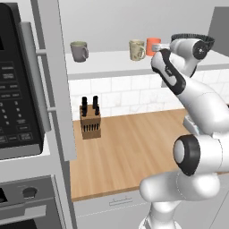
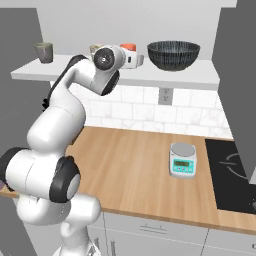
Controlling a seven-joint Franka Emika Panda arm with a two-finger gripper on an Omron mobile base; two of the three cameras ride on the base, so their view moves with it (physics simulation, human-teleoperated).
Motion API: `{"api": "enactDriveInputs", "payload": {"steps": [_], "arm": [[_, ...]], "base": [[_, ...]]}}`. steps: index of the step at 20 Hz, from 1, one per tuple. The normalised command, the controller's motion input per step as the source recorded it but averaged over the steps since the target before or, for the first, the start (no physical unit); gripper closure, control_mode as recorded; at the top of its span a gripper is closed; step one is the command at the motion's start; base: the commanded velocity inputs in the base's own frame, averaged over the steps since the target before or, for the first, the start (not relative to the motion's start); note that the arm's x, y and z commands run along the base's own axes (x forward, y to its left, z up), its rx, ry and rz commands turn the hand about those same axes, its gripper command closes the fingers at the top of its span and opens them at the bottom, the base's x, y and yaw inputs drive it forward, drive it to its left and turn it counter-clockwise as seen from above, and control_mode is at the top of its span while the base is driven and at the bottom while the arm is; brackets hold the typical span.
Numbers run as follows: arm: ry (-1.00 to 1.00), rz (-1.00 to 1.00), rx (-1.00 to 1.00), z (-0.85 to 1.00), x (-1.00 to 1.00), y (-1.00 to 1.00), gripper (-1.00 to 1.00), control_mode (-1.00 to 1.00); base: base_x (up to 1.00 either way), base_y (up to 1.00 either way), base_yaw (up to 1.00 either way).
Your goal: Gather all objects into one cabinet and sort the glasses and bowls to opposite sides.
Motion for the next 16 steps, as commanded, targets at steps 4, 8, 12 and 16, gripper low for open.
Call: {"api": "enactDriveInputs", "payload": {"steps": [4,8,12,16], "arm": [[0.00,0.01,0.00,-0.03,0.09,-0.14,-1.00,-1.00],[0.00,0.00,0.00,0.00,0.17,0.00,-1.00,-1.00],[0.00,0.00,0.00,0.00,0.17,0.08,-1.00,-1.00],[0.00,0.00,0.00,-0.01,0.19,0.13,-1.00,-1.00]], "base": [[0.00,0.00,0.00],[0.00,0.00,0.00],[0.00,0.00,0.00],[0.00,0.00,0.00]]}}
